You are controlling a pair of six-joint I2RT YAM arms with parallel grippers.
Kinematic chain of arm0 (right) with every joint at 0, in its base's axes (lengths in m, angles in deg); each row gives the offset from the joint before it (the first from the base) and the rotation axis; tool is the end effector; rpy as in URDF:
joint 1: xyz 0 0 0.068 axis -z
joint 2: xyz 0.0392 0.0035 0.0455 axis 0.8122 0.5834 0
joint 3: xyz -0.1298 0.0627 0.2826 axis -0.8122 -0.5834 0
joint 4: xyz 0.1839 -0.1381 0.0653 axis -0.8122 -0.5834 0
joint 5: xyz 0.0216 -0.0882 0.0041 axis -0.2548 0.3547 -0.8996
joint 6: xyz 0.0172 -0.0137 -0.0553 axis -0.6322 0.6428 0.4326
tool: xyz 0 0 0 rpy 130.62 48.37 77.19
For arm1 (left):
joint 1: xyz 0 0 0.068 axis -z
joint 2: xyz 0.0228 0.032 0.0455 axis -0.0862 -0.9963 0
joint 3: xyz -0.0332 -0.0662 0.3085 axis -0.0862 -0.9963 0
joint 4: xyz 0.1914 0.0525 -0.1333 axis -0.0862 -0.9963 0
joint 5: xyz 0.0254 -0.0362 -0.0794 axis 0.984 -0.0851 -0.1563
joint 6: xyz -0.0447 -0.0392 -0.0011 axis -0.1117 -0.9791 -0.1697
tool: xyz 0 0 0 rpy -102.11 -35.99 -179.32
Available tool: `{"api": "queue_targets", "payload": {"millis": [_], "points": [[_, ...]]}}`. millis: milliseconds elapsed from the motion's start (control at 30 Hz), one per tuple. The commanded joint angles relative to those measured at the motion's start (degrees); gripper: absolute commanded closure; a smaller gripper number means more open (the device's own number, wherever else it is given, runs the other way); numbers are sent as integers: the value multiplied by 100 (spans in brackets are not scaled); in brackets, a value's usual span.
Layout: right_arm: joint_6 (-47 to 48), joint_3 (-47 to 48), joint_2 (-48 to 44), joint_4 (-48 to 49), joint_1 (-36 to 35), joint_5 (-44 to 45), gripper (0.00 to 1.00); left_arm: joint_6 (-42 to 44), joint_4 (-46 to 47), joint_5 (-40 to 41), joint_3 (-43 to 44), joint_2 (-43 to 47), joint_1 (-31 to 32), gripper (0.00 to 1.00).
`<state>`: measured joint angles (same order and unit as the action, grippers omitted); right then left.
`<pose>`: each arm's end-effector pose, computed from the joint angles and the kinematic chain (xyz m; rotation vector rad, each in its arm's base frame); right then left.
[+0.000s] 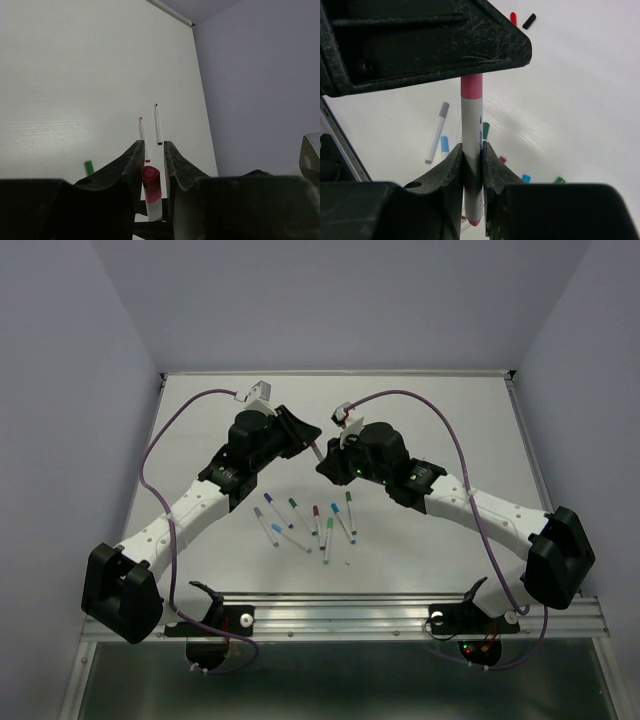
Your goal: Open the pen caps
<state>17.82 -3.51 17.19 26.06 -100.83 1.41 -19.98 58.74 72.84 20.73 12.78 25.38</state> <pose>0.2172 0.2361 0.3632 -0.6665 1.8964 0.7843 0.2305 -0.1412 0.3862 -0.1692 1.8099 -1.1024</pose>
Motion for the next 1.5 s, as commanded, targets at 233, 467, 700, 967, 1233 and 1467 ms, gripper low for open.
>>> {"api": "queue_targets", "payload": {"millis": [233, 467, 700, 967, 1233, 1467], "points": [[-120, -62, -271, 174, 3, -93, 99, -18, 123, 314, -1, 200, 35, 91], [-181, -53, -306, 174, 3, -197, 99, 0, 220, 559, -71, 191, 52, 100], [-682, -571, -499, 157, 3, -979, 99, 228, -219, 2262, 482, 60, 17, 100], [-1367, -1695, -1149, 394, 3, -1552, 99, 290, -246, 2274, 1036, -344, -632, 100], [-1727, -2294, -1615, 412, 3, -1464, 99, 202, -219, 1940, 1098, -678, -1414, 100], [-1780, -2330, -1538, -282, 283, 177, 99, 386, -526, 1737, 1045, -933, -1723, 100]]}}
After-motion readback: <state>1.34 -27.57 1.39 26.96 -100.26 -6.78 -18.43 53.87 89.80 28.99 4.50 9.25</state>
